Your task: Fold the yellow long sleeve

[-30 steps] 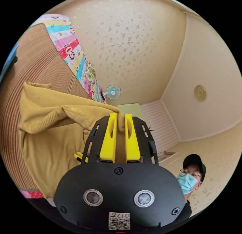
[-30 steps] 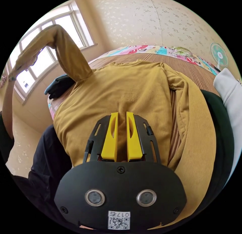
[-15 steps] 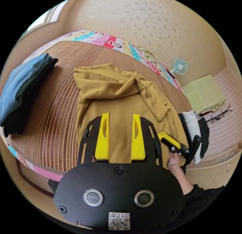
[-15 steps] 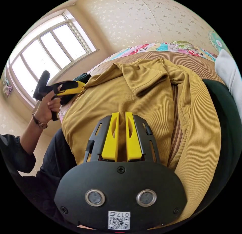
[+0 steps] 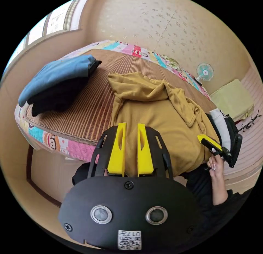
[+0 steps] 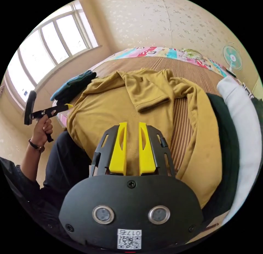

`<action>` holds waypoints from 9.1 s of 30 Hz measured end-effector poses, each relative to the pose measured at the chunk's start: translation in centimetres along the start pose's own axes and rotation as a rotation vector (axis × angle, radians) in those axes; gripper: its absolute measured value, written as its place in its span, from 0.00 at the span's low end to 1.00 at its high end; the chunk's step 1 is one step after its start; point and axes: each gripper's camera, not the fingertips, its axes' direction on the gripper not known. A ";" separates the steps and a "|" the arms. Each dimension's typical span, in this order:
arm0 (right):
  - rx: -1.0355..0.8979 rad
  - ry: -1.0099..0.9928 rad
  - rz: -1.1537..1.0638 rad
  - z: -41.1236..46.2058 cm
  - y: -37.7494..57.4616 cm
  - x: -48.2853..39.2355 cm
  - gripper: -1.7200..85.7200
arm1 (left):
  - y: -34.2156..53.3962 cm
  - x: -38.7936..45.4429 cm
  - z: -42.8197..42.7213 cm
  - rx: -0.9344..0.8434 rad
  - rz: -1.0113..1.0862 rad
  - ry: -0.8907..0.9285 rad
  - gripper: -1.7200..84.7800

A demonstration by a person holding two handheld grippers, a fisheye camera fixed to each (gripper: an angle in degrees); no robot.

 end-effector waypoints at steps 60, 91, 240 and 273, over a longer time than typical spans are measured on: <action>-0.277 0.148 0.102 5.2 -14.0 13.8 0.11 | -9.9 -5.3 6.8 0.053 -0.100 0.015 0.13; -0.053 0.424 0.114 -23.4 0.5 13.6 0.06 | 10.5 4.9 6.6 0.074 0.078 0.145 0.10; 0.062 -0.061 0.421 -4.3 7.8 18.6 0.08 | 2.8 24.0 5.0 0.069 0.223 0.439 0.16; 0.275 -1.310 -0.029 4.4 -20.8 -4.2 0.14 | 17.2 1.0 -18.8 0.207 -0.022 0.387 0.19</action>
